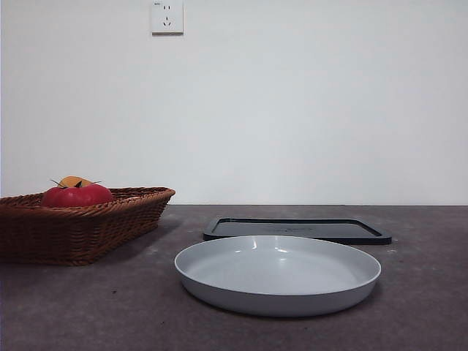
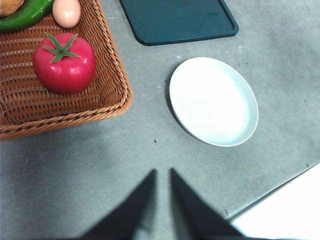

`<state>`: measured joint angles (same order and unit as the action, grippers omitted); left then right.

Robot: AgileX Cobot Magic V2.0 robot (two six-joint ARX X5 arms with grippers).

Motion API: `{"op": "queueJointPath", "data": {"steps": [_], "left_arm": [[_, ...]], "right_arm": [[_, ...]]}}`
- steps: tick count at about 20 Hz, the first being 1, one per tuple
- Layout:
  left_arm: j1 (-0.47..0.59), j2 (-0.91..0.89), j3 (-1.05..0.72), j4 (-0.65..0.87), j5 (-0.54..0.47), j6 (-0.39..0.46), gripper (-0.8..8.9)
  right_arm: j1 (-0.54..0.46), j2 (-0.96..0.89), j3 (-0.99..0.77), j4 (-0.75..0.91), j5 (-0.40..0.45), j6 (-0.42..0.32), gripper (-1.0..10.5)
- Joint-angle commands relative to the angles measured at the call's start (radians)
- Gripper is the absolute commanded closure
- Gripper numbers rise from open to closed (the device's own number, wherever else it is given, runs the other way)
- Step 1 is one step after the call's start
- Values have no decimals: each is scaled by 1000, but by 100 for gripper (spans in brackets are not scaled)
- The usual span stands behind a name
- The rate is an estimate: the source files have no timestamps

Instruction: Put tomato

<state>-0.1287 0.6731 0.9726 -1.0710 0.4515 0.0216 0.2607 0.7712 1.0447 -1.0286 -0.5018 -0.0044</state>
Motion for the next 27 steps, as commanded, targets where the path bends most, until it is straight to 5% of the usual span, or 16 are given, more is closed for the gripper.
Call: {"op": "queueJointPath", "data": {"steps": [1,4,7,27], "left_arm": [[-2,6,22,11,5,19,570],[-2,6,22,17,5,16,403],[-2,6,22,27,5,15,336],[-3,300,22,422,-90,31,337]], "right_arm": [[4,6,19,6,-2,-15,827],[4,6,19,6,3,-15,642],[4,6,19,7,5,-15,532],[5,6,19,7,4,-14,531]]}}
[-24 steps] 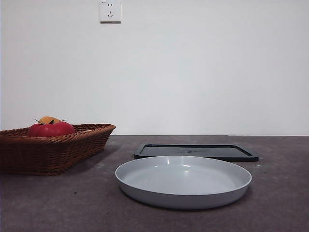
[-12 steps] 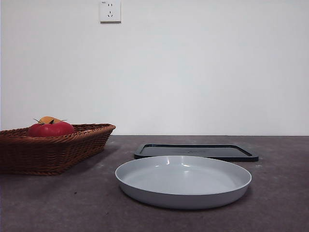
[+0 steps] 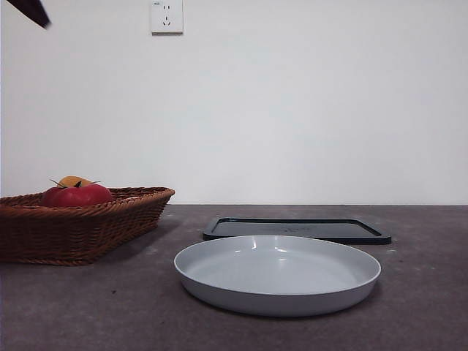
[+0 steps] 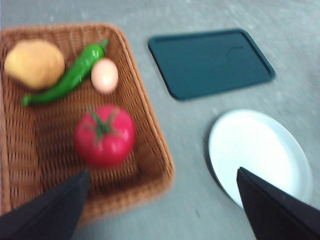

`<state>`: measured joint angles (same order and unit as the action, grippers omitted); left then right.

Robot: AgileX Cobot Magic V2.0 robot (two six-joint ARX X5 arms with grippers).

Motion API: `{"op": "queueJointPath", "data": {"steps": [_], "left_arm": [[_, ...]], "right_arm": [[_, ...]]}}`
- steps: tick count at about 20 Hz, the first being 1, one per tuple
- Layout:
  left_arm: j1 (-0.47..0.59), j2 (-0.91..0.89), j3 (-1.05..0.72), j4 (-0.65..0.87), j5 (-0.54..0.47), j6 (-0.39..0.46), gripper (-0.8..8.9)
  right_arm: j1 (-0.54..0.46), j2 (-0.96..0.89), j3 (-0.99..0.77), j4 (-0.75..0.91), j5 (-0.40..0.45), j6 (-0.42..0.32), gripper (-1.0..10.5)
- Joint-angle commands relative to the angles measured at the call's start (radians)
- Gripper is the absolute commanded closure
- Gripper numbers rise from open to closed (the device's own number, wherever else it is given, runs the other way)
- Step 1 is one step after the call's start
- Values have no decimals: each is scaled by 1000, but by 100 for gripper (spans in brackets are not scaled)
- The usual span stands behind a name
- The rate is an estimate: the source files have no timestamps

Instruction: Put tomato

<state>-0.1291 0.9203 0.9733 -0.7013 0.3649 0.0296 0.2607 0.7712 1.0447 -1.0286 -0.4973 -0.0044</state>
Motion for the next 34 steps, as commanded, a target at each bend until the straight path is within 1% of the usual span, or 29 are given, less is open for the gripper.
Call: {"op": "queueJointPath", "data": {"steps": [1,6,12,22,24,28,34], "left_arm": [[-2,77,21,76,-4,33,338],[-2,212,21,176,-47,80,339],[-2,353,21,256,-51,116,338],[-2,526,21,386,-52,121,336],[-2,566,21,409,-55,137,336],[-2,631,21,429,-81,150,336],[-2,692,21,443,-81,150,336]], "right_arm": [[5,6,19,8,0,-14,531],[5,6,19,8,0,-14,531],[5,6,19,8,0,-14,531],[5,6,19,8,0,-14,531],[5,6,19,8,0,-14,531],[5,6,19,8,-1,-14,531],[5,6,19,7,0,-14,531]]}}
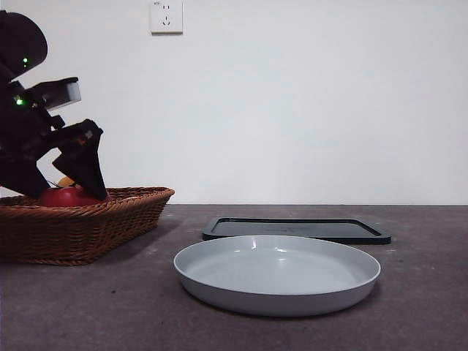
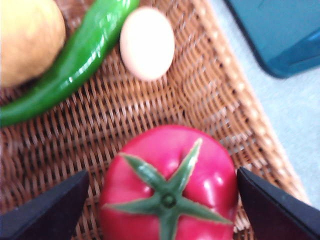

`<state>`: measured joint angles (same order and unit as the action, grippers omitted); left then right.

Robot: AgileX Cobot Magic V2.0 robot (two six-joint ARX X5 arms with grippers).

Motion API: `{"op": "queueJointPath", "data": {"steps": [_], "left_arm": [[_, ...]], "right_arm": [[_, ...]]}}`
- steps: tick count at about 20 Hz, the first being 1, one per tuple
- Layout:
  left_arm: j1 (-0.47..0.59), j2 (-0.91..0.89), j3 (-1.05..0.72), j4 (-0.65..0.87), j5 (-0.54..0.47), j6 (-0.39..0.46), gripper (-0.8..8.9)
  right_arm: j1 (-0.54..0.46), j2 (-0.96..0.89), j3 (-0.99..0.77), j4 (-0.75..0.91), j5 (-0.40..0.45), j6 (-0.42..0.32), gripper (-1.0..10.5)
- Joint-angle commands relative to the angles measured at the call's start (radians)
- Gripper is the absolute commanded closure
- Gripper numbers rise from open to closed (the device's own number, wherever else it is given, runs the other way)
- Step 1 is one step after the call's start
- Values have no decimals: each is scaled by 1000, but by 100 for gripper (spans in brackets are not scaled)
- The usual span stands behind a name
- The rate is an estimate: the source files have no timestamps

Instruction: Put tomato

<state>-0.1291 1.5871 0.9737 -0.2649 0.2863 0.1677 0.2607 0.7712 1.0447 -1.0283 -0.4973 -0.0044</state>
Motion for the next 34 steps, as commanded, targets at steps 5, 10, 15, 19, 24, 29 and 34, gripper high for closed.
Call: {"op": "queueJointPath", "data": {"steps": [5,10,15,19,24,29,34], "left_arm": [[-2,55,21,0,-2,10,349],[-2,53,28,-11,-2,-3,506],[-3,8,90,-65,9,-32,510],[-40,-87,159,-137,121,-58,510],[-225,-159,180,-161,144,-54,510],[-451,-104,180,-92,62,-22,510],[-580,15,180,1,1,-18,510]], "right_arm": [[5,6,19,6,0,-14,531],[5,6,19,6,0,-14,531],[5,6,19,6,0,-14,531],[5,6,19,7,0,-14,531],[5,6,19,7,0,-14,531],[5,6,19,7,0,-14,531],[5,6,19,7,0,-14,531]]}}
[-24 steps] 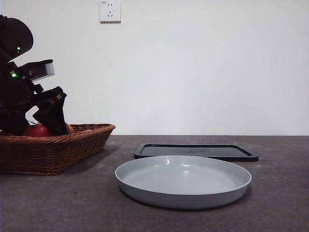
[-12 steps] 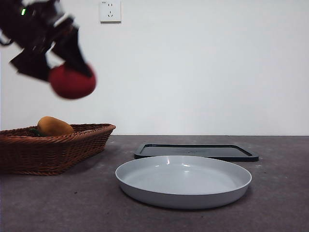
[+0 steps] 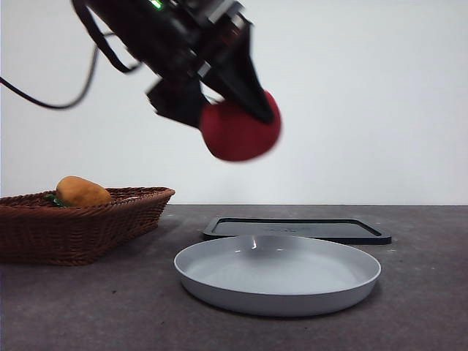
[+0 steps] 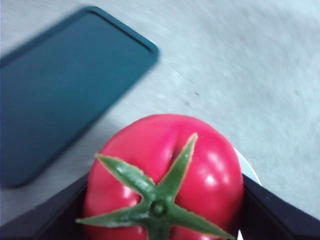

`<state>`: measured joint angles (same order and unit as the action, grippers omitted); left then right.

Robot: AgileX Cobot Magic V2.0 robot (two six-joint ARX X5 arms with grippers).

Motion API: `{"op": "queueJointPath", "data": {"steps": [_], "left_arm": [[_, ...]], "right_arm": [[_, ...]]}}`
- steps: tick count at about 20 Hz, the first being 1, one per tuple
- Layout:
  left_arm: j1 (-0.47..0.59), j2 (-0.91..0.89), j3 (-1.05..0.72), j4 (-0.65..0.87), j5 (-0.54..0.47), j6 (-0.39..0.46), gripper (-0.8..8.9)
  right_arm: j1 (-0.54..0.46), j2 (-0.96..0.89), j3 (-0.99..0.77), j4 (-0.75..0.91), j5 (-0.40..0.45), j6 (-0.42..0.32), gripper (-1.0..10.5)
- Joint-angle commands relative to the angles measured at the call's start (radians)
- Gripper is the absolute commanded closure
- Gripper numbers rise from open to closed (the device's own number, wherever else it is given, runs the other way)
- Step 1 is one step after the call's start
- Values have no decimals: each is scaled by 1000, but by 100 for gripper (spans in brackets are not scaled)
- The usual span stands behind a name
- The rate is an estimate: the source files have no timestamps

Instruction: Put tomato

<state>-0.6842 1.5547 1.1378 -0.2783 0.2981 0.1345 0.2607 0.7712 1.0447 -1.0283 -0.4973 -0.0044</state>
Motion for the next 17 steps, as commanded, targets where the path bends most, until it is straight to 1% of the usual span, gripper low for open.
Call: {"op": "queueJointPath", "data": {"steps": [1,4,8,14,15,17], "left_arm": [[-41,78,16,18,-18,21,509],[-73,163,16,19,-19,39,510],[-90,247,16,29,-38,40,509],[-95,281,16,31,-41,40,493],[-97,281,16,31,-41,40,454],[-97,281,16,31,-41,40,335]], "right_arm": [[5,6,19,7,0,-14,531],[5,6,19,7,0,-14,531],[5,6,19,6,0,-14,531],[5,6,19,5,0,-14,531],[5,6,19,5,0,-14,531],[5,6,19,5,0,-14,531]]}}
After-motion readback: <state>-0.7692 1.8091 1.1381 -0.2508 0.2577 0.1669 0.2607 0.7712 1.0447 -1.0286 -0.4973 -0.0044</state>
